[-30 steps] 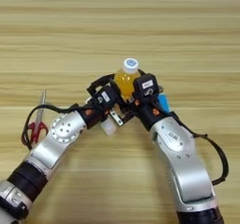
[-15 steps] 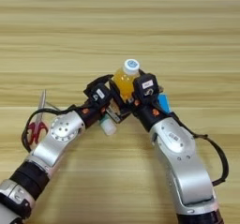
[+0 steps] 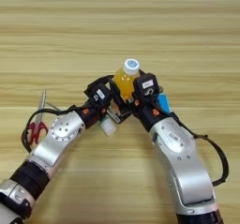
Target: Move the objects on the table
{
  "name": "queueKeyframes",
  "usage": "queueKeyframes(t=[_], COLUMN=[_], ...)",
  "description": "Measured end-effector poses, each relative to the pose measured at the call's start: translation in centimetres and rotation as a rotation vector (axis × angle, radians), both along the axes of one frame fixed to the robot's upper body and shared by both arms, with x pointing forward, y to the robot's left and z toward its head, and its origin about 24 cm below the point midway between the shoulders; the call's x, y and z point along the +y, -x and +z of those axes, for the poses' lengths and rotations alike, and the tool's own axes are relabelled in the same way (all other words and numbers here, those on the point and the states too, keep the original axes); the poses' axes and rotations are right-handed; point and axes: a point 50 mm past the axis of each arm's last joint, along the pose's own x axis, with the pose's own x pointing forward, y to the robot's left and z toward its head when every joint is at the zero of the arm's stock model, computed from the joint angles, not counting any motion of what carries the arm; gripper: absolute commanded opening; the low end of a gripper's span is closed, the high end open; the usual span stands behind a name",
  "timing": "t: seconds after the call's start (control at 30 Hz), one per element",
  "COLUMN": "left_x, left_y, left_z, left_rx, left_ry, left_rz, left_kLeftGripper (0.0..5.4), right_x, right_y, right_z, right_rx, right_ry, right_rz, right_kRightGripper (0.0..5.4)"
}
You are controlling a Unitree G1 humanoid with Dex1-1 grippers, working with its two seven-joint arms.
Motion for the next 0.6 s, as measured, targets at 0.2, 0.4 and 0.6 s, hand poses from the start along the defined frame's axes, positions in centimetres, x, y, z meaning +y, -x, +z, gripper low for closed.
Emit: queueKeyframes(t=[0.2, 0.4, 0.6], left_x=[-0.25, 0.07, 0.14], left_y=[0.78, 0.98, 0.99], left_z=[0.58, 0.38, 0.37], left_rx=[-0.035, -0.02, -0.014], left_ry=[0.021, 0.037, 0.045], left_rz=[-0.074, -0.071, -0.068], left_kLeftGripper=[4.69, 4.02, 3.7], right_x=[0.13, 0.18, 0.18], right_y=[0.01, 0.02, 0.03], right_z=[0.05, 0.05, 0.05], right_rx=[-0.002, -0.002, -0.002], right_ry=[-0.009, -0.01, -0.01], right_rz=[0.0, 0.003, 0.007], right_kRightGripper=[3.58, 3.58, 3.58])
